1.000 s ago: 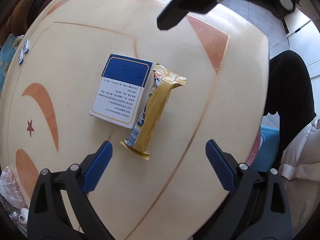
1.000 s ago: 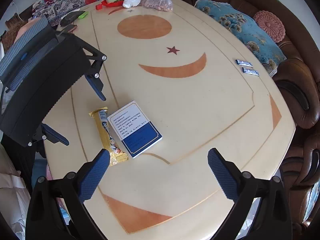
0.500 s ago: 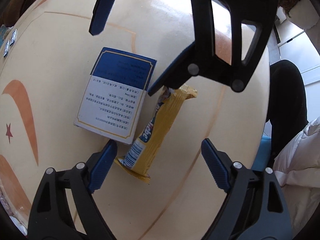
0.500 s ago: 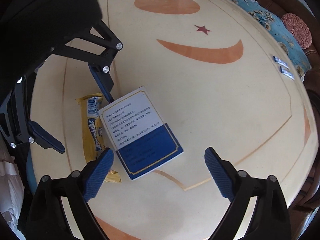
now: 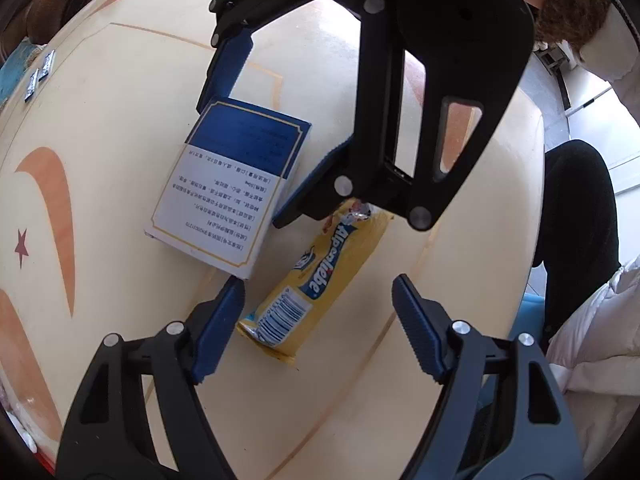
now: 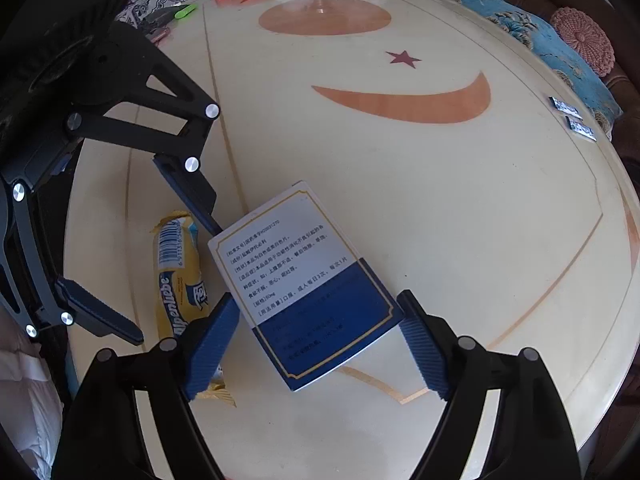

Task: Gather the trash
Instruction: 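Close the left tool on the yellow snack wrapper while the right tool grasps the blue-white card box, then lift the yellow wrapper with the left tool while the right tool carries the card box to the bin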

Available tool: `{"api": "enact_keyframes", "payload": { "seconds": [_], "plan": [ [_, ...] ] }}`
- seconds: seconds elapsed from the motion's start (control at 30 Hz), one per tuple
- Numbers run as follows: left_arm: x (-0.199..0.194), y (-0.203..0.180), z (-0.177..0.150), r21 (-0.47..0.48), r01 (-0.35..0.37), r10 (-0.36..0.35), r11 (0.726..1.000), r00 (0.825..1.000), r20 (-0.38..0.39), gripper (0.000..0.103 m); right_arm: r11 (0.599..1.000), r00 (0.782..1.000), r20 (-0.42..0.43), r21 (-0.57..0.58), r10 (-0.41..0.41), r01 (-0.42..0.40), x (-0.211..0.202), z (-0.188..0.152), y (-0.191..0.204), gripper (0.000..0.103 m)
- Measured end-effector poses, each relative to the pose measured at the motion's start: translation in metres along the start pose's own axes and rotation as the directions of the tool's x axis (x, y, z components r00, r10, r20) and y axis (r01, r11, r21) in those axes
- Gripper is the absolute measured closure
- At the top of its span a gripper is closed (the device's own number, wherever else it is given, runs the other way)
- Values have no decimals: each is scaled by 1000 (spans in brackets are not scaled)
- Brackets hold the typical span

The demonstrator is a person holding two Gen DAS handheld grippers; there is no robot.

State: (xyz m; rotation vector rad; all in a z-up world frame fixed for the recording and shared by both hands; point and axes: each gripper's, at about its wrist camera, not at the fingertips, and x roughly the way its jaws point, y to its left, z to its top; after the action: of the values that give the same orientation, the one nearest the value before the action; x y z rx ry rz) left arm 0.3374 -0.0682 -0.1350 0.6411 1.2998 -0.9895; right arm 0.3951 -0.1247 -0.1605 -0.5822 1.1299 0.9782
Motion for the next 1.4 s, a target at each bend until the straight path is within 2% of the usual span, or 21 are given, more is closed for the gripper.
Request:
{"api": "enact_keyframes", "payload": {
  "seconds": [0.1, 0.17, 0.27, 0.4, 0.47, 0.57, 0.67, 0.77, 1.07, 1.17, 1.27, 1.4],
  "plan": [
    [0, -2, -2, -5, -54, 54, 999, 999, 6, 39, 999, 999, 10, 34, -40, 40, -1, -2, 4, 25],
    [-2, -1, -2, -21, -69, 69, 997, 998, 5, 53, 995, 997, 11, 49, -82, 81, -1, -6, 10, 26],
    [-4, -2, -2, -46, -27, 27, 999, 1000, -1, 58, 988, 994, 9, 105, -112, 110, -5, -9, 9, 28],
    [-1, -12, -2, -33, -83, 83, 996, 997, -3, 58, 974, 988, 9, 171, -155, 151, -5, -14, 15, 29],
    [-2, -12, -3, -59, -63, 64, 996, 998, 2, 59, 965, 986, 8, 206, -166, 161, -6, -16, 16, 29],
    [-3, -14, -7, -100, -48, 49, 994, 999, 13, 69, 952, 985, 0, 257, -173, 167, -7, -16, 14, 29],
    [-1, -25, -10, -96, -60, 61, 994, 998, 12, 71, 938, 983, -15, 296, -182, 178, -8, -19, 20, 29],
    [4, -40, -13, -105, -102, 104, 989, 995, 11, 72, 916, 980, -27, 351, -197, 194, -13, -27, 25, 29],
    [4, -45, -28, -312, -111, 132, 944, 990, 49, 75, 853, 969, -14, 471, -247, 224, -41, -50, 23, 30],
    [2, -52, -33, -349, -107, 137, 931, 989, 63, 75, 844, 970, -8, 491, -244, 216, -48, -57, 30, 30],
    [3, -61, -39, -363, -109, 141, 925, 988, 64, 75, 840, 959, -6, 481, -282, 250, -57, -59, 42, 30],
    [1, -59, -51, -395, -97, 133, 914, 989, 63, 75, 812, 948, 10, 520, -317, 266, -74, -67, 40, 30]
  ]
}}
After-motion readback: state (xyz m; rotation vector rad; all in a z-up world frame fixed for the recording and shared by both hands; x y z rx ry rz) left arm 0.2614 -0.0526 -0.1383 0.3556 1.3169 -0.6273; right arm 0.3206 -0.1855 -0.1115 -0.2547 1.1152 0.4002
